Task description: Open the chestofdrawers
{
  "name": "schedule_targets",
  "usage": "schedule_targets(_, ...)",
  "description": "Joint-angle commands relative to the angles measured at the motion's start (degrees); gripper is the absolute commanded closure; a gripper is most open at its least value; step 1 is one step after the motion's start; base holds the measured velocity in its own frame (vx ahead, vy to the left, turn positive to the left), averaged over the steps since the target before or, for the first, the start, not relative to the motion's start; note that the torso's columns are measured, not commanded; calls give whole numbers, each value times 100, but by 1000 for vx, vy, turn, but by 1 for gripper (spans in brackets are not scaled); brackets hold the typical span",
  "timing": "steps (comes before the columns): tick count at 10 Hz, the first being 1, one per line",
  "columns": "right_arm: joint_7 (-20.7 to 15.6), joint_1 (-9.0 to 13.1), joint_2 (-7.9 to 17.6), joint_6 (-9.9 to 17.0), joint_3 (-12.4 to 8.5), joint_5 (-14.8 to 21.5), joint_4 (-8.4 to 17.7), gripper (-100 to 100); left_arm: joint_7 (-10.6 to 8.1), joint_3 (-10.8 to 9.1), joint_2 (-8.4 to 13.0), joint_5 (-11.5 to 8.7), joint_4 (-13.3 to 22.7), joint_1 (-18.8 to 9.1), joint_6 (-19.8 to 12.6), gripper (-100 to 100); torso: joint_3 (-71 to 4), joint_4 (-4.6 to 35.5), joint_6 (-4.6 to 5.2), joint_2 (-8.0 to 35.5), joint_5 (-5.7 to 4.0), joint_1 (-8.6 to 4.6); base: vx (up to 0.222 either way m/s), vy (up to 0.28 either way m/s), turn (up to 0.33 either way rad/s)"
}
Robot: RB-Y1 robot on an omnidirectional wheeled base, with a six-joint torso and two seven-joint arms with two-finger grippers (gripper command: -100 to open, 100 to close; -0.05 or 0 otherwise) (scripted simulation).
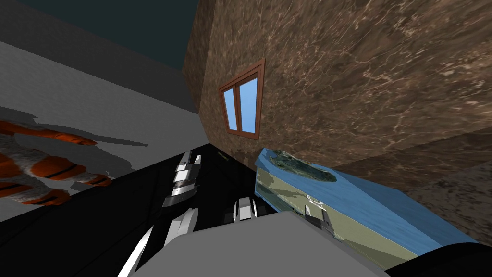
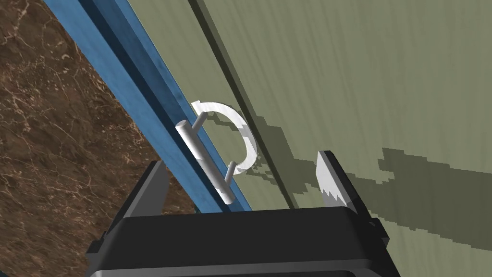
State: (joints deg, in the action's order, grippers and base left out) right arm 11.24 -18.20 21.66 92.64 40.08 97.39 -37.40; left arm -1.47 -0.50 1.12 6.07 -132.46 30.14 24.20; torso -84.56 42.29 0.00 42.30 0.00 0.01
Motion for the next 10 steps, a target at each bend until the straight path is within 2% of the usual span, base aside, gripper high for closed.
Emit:
schedule_targets(1,42,56,-12,114,49,95,190,-100,0,0,0,0,0,0,0,0,-1,0,0,-2,0,-1,10,-8,5)
schedule_targets(2,135,-7,165,60,20,64,114,-100,0,0,0,0,0,0,0,0,0,0,0,1,0,1,40,12,9)
schedule_targets(5,252,-111,431,-61,-32,1,-38,-100,0,0,0,0,0,1,0,0,-6,-3,0,-8,1,4,62,29,8)
schedule_targets(6,238,-54,351,-32,-21,14,57,-100,0,0,0,0,0,1,0,0,-3,-1,0,-5,0,0,27,15,-14)
schedule_targets(7,135,-7,165,60,20,64,114,100,0,0,0,0,0,0,0,0,4,4,-8,3,-2,-7,-51,-18,-6)
schedule_targets(8,115,11,120,80,28,75,139,100,0,0,0,0,0,-1,0,0,15,8,-3,24,-5,-14,-73,-51,-14)
schedule_targets(9,76,45,31,120,46,96,190,100,0,0,0,0,0,-1,0,0,29,-7,-7,7,-63,-51,-66,-31,1)
schedule_targets(10,151,78,90,183,7,85,274,100,0,0,0,0,0,-1,0,0,21,-17,-5,-14,-83,-77,-31,1,12)
